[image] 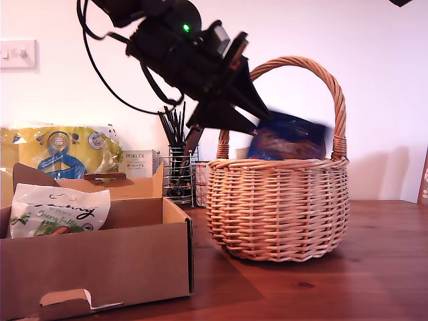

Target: Move the bags of Easter eggs from the cardboard box on the left into the woven basket on the right side.

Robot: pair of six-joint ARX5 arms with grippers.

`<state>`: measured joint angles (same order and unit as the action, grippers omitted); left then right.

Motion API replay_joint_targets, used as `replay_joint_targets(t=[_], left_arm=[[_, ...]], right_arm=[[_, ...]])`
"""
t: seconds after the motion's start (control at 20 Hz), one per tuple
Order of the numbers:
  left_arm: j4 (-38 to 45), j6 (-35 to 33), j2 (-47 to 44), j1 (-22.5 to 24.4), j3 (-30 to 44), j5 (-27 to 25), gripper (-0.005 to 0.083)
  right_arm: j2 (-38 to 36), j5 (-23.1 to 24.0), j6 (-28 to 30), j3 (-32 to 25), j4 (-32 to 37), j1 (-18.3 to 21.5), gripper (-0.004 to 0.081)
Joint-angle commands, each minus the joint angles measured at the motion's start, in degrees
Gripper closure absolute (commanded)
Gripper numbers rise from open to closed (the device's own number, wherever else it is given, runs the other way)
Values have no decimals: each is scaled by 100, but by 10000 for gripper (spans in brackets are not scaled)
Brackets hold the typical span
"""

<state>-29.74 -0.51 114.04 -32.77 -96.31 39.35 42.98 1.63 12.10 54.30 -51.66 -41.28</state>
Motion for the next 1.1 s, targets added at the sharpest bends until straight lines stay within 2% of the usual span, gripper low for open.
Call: replay_joint_targets(t=[0.0,0.15,0.4,0.65,0.75,0.9,1.05], left_arm=[[-166,-9,-179,22,26,20,606],[-802,-431,-490,59,26,2,803],[-1838,-1403,-1005,35,37,-922,795],[-1864,-1644,-1528,136,125,-1071,795],[-1692,-1746,-1893,173,538,-1298,795],[-979,-1746,-2605,341,1692,-1449,796],[13,-1694,-3530,629,3132,-1493,795]], right_arm=[[-15,-22,33,-74,-4,13,783],[-15,-20,39,-74,0,13,783],[2,-11,142,-74,195,15,783],[92,42,184,-76,216,184,783],[144,42,234,-83,262,254,783],[146,11,245,-114,490,374,783],[149,-481,79,-328,1071,538,783]])
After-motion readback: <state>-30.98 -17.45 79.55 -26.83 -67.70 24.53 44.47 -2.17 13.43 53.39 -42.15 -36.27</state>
